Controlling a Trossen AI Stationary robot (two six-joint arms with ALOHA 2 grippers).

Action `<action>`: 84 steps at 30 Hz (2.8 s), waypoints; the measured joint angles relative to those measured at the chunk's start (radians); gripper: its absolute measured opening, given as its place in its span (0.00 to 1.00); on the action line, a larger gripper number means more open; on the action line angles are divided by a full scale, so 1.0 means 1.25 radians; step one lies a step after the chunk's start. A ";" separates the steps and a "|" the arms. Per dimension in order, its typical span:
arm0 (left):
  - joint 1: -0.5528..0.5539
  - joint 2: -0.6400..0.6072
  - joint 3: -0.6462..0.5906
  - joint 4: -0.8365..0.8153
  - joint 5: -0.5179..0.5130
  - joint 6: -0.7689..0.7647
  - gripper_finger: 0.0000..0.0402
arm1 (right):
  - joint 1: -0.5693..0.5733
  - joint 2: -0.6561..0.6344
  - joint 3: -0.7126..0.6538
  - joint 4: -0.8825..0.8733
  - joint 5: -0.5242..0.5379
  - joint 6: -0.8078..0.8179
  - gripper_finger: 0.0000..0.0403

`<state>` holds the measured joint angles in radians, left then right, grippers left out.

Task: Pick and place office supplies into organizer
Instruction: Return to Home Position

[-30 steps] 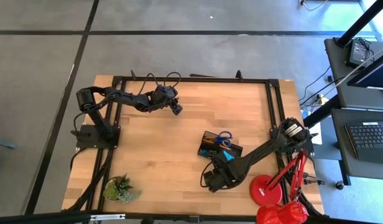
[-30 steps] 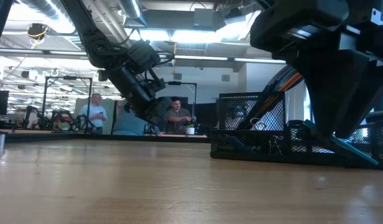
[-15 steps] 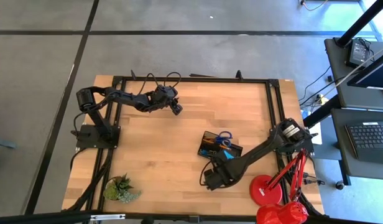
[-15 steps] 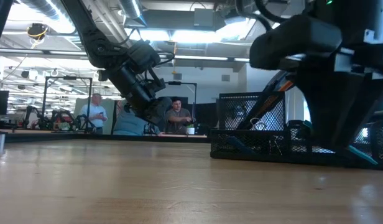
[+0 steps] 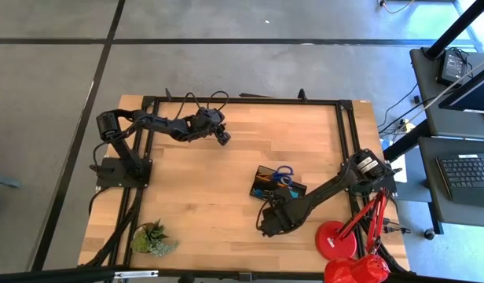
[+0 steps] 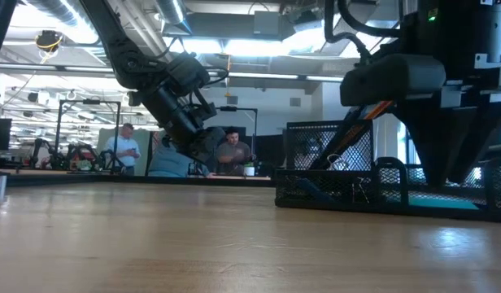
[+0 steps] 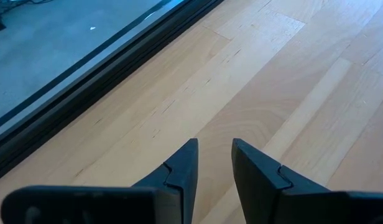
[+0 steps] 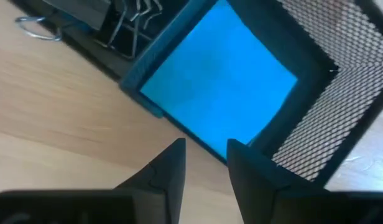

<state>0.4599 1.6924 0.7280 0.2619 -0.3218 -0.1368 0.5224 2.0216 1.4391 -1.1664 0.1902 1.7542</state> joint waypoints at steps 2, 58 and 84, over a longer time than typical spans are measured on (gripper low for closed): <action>0.000 0.000 0.000 0.000 0.000 0.000 0.23 | 0.000 0.000 0.000 0.003 0.000 0.000 0.30; 0.003 -0.096 0.000 0.027 0.111 0.066 0.23 | -0.140 -1.022 -0.713 0.844 0.164 -1.371 0.30; 0.096 -0.714 -0.390 0.195 0.196 0.057 0.22 | -0.616 -1.455 -1.023 1.008 -0.157 -1.551 0.30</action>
<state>0.5793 0.8002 0.2407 0.5053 -0.0769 -0.0654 -0.2472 0.2028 0.1598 0.0933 -0.0058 -0.1848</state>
